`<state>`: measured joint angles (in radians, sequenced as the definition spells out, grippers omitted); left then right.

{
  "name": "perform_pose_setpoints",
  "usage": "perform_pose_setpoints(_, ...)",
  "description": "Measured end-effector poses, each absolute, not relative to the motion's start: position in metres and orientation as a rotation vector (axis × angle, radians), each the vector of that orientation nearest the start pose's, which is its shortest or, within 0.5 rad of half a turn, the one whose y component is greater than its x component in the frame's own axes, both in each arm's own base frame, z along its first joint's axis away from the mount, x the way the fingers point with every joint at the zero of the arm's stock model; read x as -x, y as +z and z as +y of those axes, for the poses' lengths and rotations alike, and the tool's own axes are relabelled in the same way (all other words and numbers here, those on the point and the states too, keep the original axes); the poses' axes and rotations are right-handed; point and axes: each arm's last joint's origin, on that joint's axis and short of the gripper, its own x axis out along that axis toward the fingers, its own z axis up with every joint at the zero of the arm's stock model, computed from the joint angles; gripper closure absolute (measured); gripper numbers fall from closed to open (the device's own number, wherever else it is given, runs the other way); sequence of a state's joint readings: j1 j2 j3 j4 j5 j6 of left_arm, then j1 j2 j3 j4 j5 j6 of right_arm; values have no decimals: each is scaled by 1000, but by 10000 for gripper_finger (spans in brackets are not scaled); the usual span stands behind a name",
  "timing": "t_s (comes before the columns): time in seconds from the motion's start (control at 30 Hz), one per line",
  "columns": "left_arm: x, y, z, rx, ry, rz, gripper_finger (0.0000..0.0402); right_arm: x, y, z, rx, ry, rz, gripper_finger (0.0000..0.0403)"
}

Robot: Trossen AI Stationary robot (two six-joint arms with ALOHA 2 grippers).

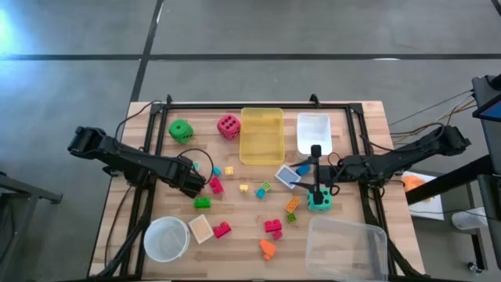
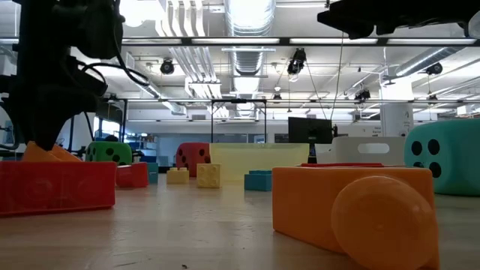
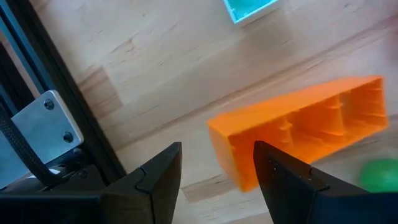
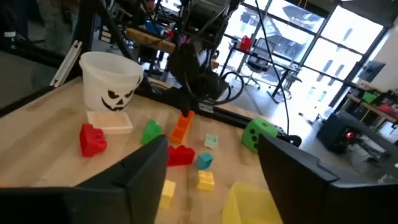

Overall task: Pick & Place Toys
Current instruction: Put the orange game piece into the yellow bin

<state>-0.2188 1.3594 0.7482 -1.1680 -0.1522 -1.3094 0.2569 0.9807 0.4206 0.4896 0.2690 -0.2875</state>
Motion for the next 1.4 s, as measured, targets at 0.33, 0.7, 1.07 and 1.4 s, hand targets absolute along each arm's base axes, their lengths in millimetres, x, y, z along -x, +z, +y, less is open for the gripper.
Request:
perform_pose_setpoints(0.33, -174, 164, -35, 647, 1015, 1438, 210, -205, 242, 45, 308, -31, 63, 126)
perform_pose_setpoints(0.7, -175, 164, -35, 636, 996, 1441, 389, -205, 241, 45, 317, -31, 68, 126)
perform_pose_setpoints(1.07, -178, 172, -36, 612, 979, 1452, 398, -205, 241, 45, 316, -31, 74, 126)
perform_pose_setpoints(1.4, -199, 204, -37, 555, 941, 1310, 400, -205, 240, 45, 259, -32, 81, 126)
